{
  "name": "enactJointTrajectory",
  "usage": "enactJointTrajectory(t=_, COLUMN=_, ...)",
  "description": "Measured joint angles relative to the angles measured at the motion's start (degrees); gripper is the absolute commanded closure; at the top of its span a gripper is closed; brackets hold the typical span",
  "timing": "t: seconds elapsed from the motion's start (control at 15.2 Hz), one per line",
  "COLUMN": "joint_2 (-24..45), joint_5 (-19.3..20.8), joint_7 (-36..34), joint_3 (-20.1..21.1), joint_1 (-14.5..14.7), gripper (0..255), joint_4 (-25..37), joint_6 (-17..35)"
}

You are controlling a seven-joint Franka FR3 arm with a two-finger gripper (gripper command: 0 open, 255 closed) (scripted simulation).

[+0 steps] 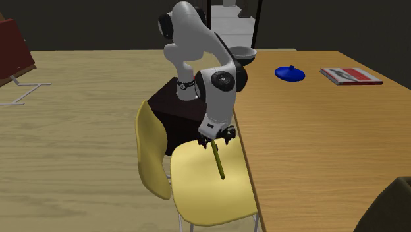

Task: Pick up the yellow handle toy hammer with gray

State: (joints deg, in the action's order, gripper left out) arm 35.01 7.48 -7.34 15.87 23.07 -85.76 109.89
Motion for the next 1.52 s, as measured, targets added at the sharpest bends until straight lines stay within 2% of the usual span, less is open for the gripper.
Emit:
enactJointTrajectory(t=0.46, joint_2=2.94, joint_5=0.75, joint_7=-0.27, joint_3=-0.49, joint_1=0.39, gripper=0, joint_4=-0.35, joint_6=3.35)
enactJointTrajectory(t=0.53, joint_2=3.12, joint_5=0.78, joint_7=-0.27, joint_3=-0.50, joint_1=0.42, gripper=255, joint_4=-0.31, joint_6=3.46)
enactJointTrajectory(t=1.19, joint_2=3.26, joint_5=0.80, joint_7=-0.27, joint_3=-0.48, joint_1=0.48, gripper=255, joint_4=-0.29, joint_6=3.60)
enactJointTrajectory(t=1.52, joint_2=1.86, joint_5=0.44, joint_7=-0.14, joint_3=-0.23, joint_1=0.37, gripper=255, joint_4=0.36, joint_6=1.51)
